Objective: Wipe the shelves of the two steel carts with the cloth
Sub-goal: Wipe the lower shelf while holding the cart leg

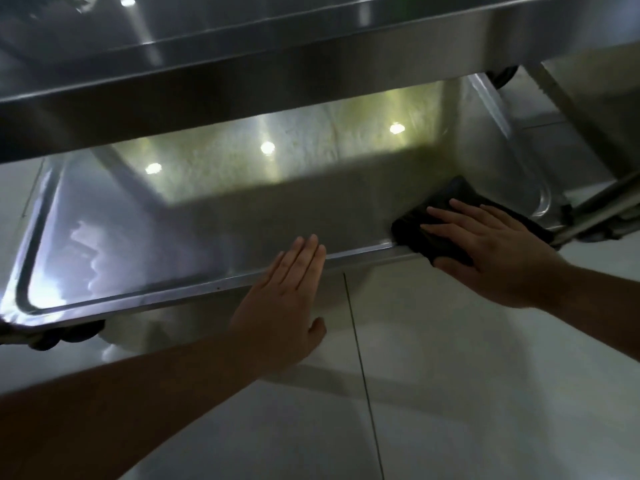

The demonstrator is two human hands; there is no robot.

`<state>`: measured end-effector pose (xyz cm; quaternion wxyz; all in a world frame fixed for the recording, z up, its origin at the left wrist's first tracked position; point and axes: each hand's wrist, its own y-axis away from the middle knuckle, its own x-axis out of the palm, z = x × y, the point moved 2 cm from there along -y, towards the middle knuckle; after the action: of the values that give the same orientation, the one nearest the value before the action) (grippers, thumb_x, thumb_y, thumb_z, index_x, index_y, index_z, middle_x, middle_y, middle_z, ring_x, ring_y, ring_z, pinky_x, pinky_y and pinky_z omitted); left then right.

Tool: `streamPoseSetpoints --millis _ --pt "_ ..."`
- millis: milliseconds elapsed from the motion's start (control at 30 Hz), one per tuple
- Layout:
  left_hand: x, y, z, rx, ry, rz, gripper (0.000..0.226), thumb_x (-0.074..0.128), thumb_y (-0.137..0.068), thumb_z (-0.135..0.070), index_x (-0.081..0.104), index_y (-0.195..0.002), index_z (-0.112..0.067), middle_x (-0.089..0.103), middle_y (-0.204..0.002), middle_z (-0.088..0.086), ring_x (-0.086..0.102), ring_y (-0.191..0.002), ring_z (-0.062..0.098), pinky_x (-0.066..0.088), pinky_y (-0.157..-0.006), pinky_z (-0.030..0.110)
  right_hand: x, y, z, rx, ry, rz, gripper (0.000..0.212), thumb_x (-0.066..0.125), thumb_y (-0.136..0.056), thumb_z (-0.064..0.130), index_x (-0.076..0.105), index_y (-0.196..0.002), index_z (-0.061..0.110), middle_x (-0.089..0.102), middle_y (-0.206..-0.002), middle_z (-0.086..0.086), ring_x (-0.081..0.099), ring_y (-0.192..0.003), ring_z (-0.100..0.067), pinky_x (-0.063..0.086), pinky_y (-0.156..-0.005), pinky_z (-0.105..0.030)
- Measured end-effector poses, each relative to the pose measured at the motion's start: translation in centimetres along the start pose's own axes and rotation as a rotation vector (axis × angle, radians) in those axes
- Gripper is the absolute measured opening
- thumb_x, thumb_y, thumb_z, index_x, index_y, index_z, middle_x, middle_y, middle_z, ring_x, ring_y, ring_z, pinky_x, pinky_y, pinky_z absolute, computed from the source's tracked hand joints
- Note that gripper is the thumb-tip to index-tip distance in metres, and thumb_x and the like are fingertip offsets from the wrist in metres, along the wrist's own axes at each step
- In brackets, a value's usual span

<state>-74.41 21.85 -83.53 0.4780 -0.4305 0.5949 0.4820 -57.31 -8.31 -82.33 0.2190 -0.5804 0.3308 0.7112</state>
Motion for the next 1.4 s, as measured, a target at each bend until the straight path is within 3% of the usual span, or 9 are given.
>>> streamPoseSetpoints --millis 167,367,500,633,933,1033,1167,1300,1400 --pt "-0.1 -4.0 -3.9 0.031 0.042 -0.056 0.099 0.049 -0.093 -0.048 -0.003 -0.168 -0.009 -0.013 -0.176 0.008 -0.015 -0.162 0.02 0.0 -0.132 0.04 0.6 1.7 -4.2 0.145 -0.041 -0.025 0.065 0.006 -0.103 0.07 0.018 -0.161 0.045 0.006 -0.17 0.023 -0.008 -0.157 0.0 0.0 -0.127 -0.035" --pt "0.5 -5.7 -6.8 -0.021 0.069 -0.076 0.103 0.053 -0.088 -0.05 0.003 -0.169 -0.009 -0.003 -0.177 0.007 -0.006 -0.164 0.021 0.005 -0.132 0.044 0.5 1.4 -5.2 0.3 -0.123 -0.073 0.068 0.007 -0.101 0.073 0.023 -0.16 0.043 0.014 -0.169 0.022 0.006 -0.158 -0.008 0.005 -0.126 -0.038" --pt "0.6 -5.7 -6.6 -0.018 0.058 -0.078 0.103 0.055 -0.085 -0.049 0.01 -0.169 -0.01 0.004 -0.178 0.007 0.0 -0.164 0.021 0.008 -0.132 0.042 0.1 -0.6 -5.7 0.452 -0.214 -0.114 0.067 0.019 -0.102 0.065 0.028 -0.161 0.035 0.019 -0.172 0.009 0.013 -0.16 -0.021 0.01 -0.128 -0.046" --pt "0.7 -5.9 -6.6 -0.033 0.086 -0.058 0.105 0.056 -0.084 -0.051 0.007 -0.17 -0.015 0.0 -0.178 0.003 -0.006 -0.163 0.017 0.003 -0.132 0.039 -1.1 -5.1 -6.9 0.556 -0.264 -0.119 0.063 0.026 -0.107 0.055 0.022 -0.164 0.03 0.012 -0.174 0.003 0.004 -0.161 -0.026 0.004 -0.128 -0.052" --pt "0.4 -5.7 -6.3 -0.015 0.074 -0.035 0.108 0.054 -0.085 -0.056 0.001 -0.17 -0.016 -0.008 -0.178 0.001 -0.014 -0.162 0.015 -0.001 -0.132 0.038 -4.6 -15.0 -7.6 0.459 -0.223 -0.166 0.062 0.022 -0.108 0.051 0.026 -0.164 0.025 0.016 -0.174 0.0 0.007 -0.16 -0.031 0.005 -0.128 -0.056" --pt "0.2 -5.6 -6.1 -0.016 0.068 -0.034 0.108 0.055 -0.084 -0.056 0.003 -0.17 -0.016 -0.005 -0.178 0.001 -0.012 -0.163 0.015 -0.004 -0.131 0.036 -2.9 -13.1 -2.6 0.257 -0.166 -0.131 0.062 0.026 -0.107 0.054 0.027 -0.163 0.029 0.019 -0.173 0.003 0.013 -0.159 -0.03 0.013 -0.126 -0.054" --pt "0.3 -5.8 -6.1 -0.025 0.063 -0.016 0.109 0.051 -0.085 -0.058 -0.003 -0.169 -0.017 -0.009 -0.178 0.0 -0.015 -0.162 0.014 -0.013 -0.128 0.031 -0.8 -9.3 0.6 -0.001 -0.132 -0.058 0.07 0.017 -0.099 0.069 0.024 -0.163 0.04 0.015 -0.171 0.017 0.008 -0.16 -0.017 0.008 -0.129 -0.047" --pt "0.1 -5.8 -6.2 -0.033 0.091 -0.013 0.109 0.054 -0.081 -0.056 0.004 -0.17 -0.017 -0.001 -0.178 0.0 -0.006 -0.163 0.016 -0.009 -0.128 0.032 -2.2 -9.6 -6.4 0.354 -0.13 -0.201 0.062 0.035 -0.103 0.06 0.033 -0.161 0.035 0.024 -0.171 0.005 0.014 -0.159 -0.029 0.008 -0.127 -0.056" --pt "0.2 -5.8 -6.4 -0.027 0.1 -0.029 0.11 0.057 -0.081 -0.056 0.005 -0.17 -0.016 0.0 -0.178 0.001 -0.006 -0.163 0.017 -0.008 -0.128 0.032 -2.7 -11.1 -8.0 0.663 -0.188 -0.221 0.067 0.025 -0.103 0.06 0.026 -0.163 0.031 0.016 -0.174 -0.002 0.002 -0.16 -0.037 -0.001 -0.126 -0.06"
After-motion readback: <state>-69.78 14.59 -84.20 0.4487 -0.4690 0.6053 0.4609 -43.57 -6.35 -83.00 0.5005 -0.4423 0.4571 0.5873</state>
